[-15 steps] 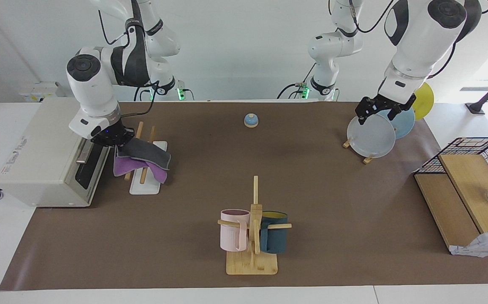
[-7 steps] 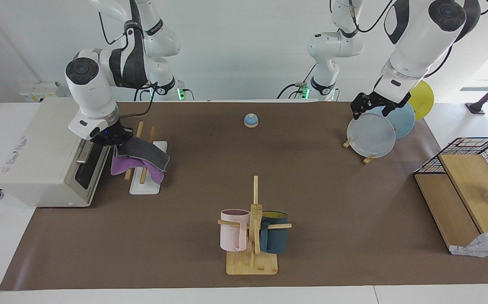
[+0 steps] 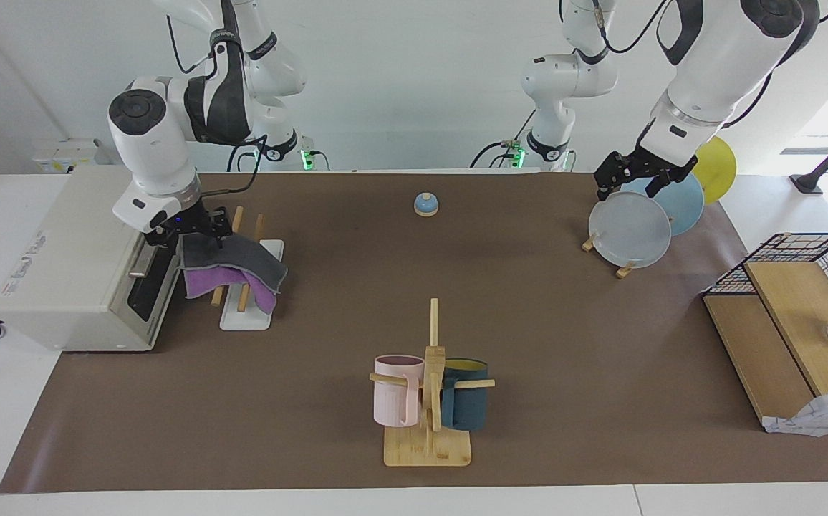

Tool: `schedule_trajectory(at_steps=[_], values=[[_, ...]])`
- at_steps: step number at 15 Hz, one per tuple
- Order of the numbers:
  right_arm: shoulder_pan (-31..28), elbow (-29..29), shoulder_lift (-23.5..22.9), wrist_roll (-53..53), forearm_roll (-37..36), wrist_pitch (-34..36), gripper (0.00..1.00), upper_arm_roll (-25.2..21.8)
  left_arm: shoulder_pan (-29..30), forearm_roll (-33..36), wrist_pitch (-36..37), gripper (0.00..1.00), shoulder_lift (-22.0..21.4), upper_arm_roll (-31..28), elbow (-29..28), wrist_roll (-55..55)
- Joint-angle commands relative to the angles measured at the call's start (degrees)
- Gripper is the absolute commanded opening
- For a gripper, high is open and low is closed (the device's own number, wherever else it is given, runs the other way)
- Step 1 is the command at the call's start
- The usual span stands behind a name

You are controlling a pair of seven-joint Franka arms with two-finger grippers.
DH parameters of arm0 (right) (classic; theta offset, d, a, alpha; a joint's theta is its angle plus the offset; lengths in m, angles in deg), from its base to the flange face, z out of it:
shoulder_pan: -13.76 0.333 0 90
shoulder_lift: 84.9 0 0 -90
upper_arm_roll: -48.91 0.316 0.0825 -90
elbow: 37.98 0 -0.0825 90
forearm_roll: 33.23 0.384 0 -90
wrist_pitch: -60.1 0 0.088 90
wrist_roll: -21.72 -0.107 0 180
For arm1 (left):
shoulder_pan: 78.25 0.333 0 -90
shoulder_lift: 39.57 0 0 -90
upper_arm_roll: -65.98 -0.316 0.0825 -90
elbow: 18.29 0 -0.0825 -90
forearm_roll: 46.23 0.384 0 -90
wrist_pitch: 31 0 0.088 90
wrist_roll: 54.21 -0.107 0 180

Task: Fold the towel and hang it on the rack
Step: 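Drape the towel over the rack pegs and open the right gripper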

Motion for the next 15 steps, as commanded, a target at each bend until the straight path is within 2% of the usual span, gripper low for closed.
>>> schedule_trajectory(at_steps=[1,4,6,11,15], values=[[-0.67,-5.27,0.12,1.55,-0.11,4.59,1.00,0.91,-0.73,-0.63,-0.92,1.00,-0.12,-0.86,0.13,-0.54],[-0.58,-16.59,-2.94,1.37,-0.11,14.77,1.00,1.61,-0.90,-0.72,-1.27,1.00,0.67,-0.86,0.74,-0.28],[-0.58,-21.01,-4.54,1.20,-0.11,19.01,1.00,2.05,-1.08,-0.28,-1.18,1.00,0.58,-0.86,0.65,-0.71],[-0.67,-26.02,-4.10,0.58,1.21,25.69,1.00,2.14,-0.64,0.07,-1.27,1.00,0.58,-0.86,0.57,-3.96],[-1.89,-28.75,-5.24,-7.41,6.11,25.00,1.00,1.97,-0.03,1.30,-1.44,1.00,0.58,-2.61,0.48,-6.94]])
